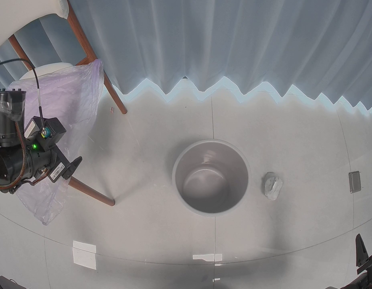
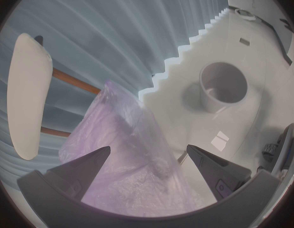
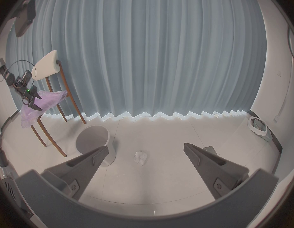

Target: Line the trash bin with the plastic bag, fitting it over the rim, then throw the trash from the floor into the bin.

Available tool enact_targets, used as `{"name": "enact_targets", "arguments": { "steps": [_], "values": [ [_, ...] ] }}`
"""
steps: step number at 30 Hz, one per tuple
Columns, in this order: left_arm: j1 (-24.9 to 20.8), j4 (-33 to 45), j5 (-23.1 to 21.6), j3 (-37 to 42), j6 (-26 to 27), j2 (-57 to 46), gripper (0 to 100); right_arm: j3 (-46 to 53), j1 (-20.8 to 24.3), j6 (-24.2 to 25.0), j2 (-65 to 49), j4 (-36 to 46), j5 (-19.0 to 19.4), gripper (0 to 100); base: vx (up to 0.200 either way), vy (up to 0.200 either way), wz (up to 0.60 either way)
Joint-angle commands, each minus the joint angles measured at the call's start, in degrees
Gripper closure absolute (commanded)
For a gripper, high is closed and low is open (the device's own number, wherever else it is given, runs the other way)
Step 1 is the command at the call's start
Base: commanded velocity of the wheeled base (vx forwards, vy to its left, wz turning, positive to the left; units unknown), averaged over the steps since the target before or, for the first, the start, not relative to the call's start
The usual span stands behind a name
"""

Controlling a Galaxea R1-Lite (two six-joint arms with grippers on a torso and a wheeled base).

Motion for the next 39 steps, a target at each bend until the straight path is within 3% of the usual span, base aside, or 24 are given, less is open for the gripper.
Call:
{"name": "enact_targets", "arguments": {
  "steps": [1, 10, 17, 26, 34, 39],
  "values": [
    [2.60, -0.13, 0.45, 0.07, 0.97, 3.70, 0, 1.01, 0.01, 0.04, -0.96, -0.04, 0.01, 0, 0.000, 0.000, 0.00],
    [1.90, -5.14, 0.36, 1.74, 4.92, 5.90, 0, 1.01, 0.01, 0.04, -0.96, -0.04, 0.01, 0, 0.000, 0.000, 0.00],
    [3.92, -10.32, 0.36, 6.32, 15.82, 4.40, 0, 1.01, 0.01, -0.05, -0.96, -0.04, 0.01, 0, 0.000, 0.000, 0.00],
    [5.15, -18.76, 0.27, 15.46, 22.24, 1.50, 0, 1.01, 0.01, -0.05, -0.96, -0.04, 0.01, 0, 0.000, 0.000, 0.00],
    [5.59, -22.54, 0.18, 17.21, 23.20, 1.32, 0, 1.01, 0.01, -0.05, -0.96, -0.04, 0.10, 0, 0.000, 0.000, 0.00],
    [8.14, -25.09, -0.08, 18.71, 23.20, 1.06, 0, 1.01, 0.01, -0.05, -0.96, -0.04, 0.10, 0, 0.000, 0.000, 0.00]
  ]
}}
